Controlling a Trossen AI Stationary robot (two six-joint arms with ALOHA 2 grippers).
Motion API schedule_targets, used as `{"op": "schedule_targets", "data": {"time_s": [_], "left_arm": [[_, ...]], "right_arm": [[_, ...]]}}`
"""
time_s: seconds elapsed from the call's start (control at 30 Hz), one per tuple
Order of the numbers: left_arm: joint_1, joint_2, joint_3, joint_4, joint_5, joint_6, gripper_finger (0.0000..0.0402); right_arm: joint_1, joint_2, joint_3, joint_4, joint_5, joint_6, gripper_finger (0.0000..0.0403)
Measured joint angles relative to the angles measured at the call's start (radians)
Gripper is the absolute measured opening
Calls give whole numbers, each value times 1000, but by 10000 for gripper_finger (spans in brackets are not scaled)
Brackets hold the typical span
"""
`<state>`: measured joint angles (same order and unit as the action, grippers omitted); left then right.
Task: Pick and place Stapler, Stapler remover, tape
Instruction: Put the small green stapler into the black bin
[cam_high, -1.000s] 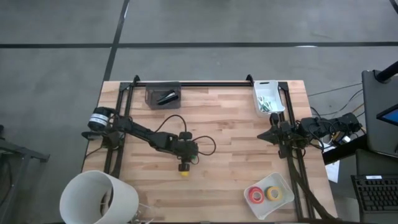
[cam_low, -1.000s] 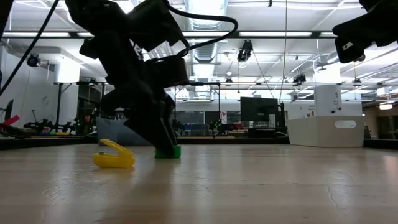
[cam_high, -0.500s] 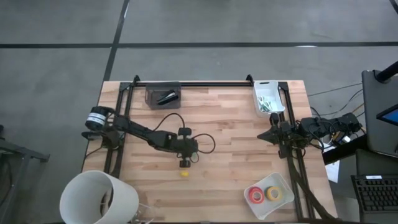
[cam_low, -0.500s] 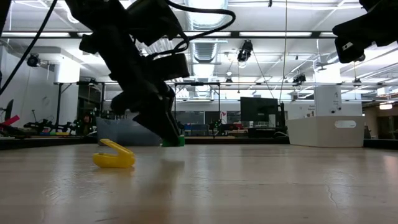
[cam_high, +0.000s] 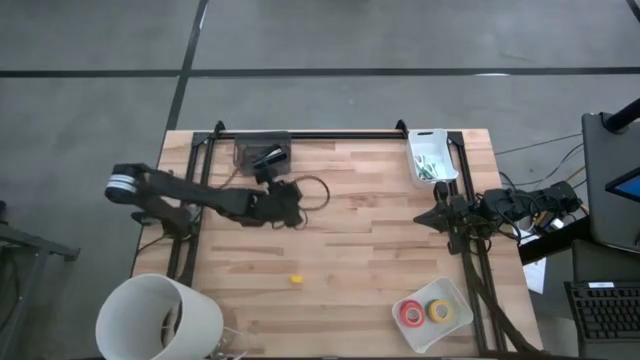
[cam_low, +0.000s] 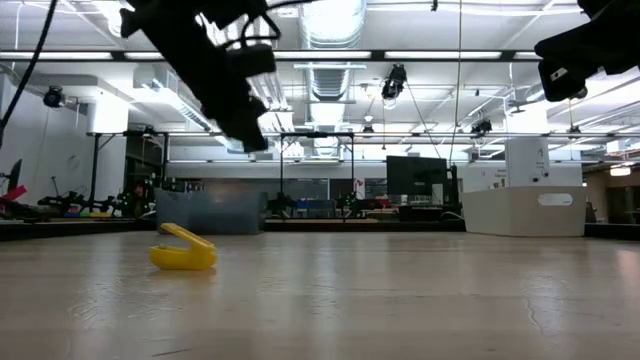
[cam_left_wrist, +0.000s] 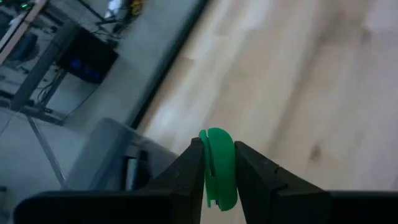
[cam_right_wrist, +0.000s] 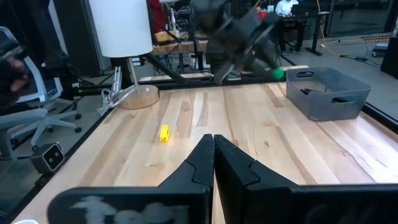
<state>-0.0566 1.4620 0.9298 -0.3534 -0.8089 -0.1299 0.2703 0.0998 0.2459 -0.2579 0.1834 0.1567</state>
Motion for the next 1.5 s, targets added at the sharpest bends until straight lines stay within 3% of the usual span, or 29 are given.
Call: {"op": "schedule_targets", "data": {"time_s": [0.2, 0.3, 0.6, 0.77, 1.13, 1.5], "left_arm": [[127, -104, 0, 17, 2, -3, 83], [204, -121, 0, 24, 52, -3, 80], [409, -82, -1, 66, 168, -4, 86], [482, -19, -1, 75, 176, -23, 87], [532, 131, -1, 109, 179, -2, 87], [546, 170, 0, 116, 179, 4, 88]], "right_arm": [[0, 0, 0, 0, 0, 0, 8], [0, 0, 0, 0, 0, 0, 8], [0, 0, 0, 0, 0, 0, 8], [0, 0, 0, 0, 0, 0, 8], [0, 0, 0, 0, 0, 0, 8], [0, 0, 0, 0, 0, 0, 8]]}}
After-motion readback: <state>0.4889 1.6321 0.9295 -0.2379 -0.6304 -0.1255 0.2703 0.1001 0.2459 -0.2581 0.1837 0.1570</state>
